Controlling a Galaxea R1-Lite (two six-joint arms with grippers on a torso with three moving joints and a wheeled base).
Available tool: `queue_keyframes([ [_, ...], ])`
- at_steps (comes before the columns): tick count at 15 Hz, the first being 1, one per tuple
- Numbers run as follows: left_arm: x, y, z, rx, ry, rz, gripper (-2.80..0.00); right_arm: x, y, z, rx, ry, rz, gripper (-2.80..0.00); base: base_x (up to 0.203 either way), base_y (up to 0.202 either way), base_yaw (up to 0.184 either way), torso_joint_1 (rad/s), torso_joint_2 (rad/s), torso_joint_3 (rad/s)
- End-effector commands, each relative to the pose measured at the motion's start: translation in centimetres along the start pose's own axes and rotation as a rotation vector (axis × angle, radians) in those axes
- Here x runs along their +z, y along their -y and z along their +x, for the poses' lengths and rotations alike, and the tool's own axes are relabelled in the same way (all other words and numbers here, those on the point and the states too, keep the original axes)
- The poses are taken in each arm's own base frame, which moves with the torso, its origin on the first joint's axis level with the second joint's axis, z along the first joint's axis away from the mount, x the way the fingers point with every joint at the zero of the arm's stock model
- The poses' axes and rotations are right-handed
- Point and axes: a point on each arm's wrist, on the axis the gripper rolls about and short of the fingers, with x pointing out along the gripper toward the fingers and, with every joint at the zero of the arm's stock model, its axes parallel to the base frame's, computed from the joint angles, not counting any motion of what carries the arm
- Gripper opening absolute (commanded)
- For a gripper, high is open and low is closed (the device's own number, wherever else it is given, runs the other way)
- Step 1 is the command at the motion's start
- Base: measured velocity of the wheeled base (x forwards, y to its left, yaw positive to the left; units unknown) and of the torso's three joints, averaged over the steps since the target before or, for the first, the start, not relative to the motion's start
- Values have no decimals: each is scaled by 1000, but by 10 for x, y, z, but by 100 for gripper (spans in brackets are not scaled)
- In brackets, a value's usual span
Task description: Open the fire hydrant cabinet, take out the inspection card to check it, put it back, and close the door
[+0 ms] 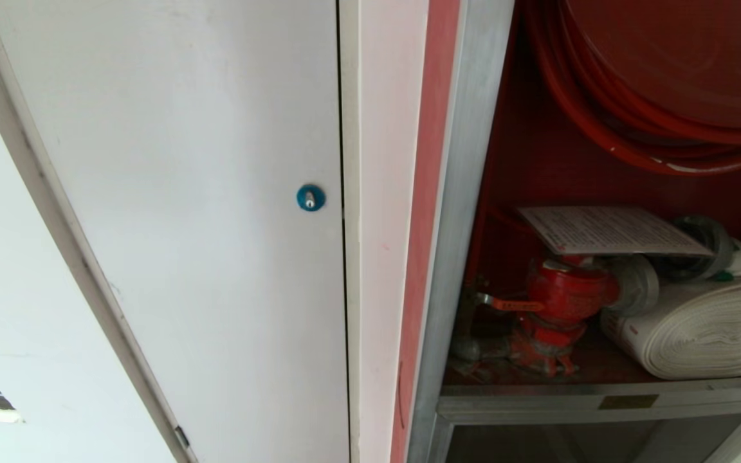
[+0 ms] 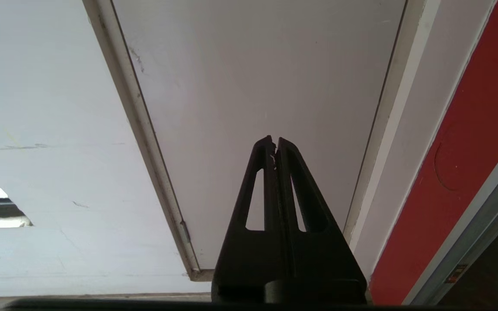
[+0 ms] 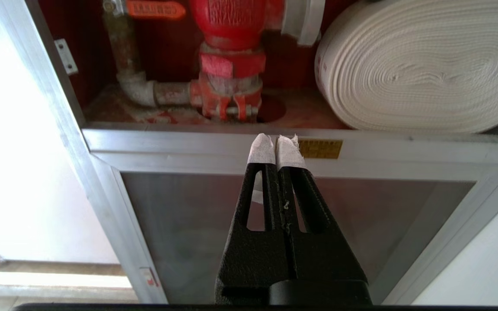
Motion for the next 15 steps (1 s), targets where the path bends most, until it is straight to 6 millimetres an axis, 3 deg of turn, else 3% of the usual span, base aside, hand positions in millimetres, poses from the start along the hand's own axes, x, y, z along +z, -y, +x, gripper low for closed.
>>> queue_keyframes([
  [1, -3, 0, 1, 0, -13, 0, -280, -3, 0, 1, 1, -9, 12, -280, 0, 0, 0, 0, 0, 0],
  [15, -4, 0, 1, 0, -16, 0, -280, -3, 0, 1, -16, -7, 56, -280, 0, 0, 0, 0, 0, 0],
])
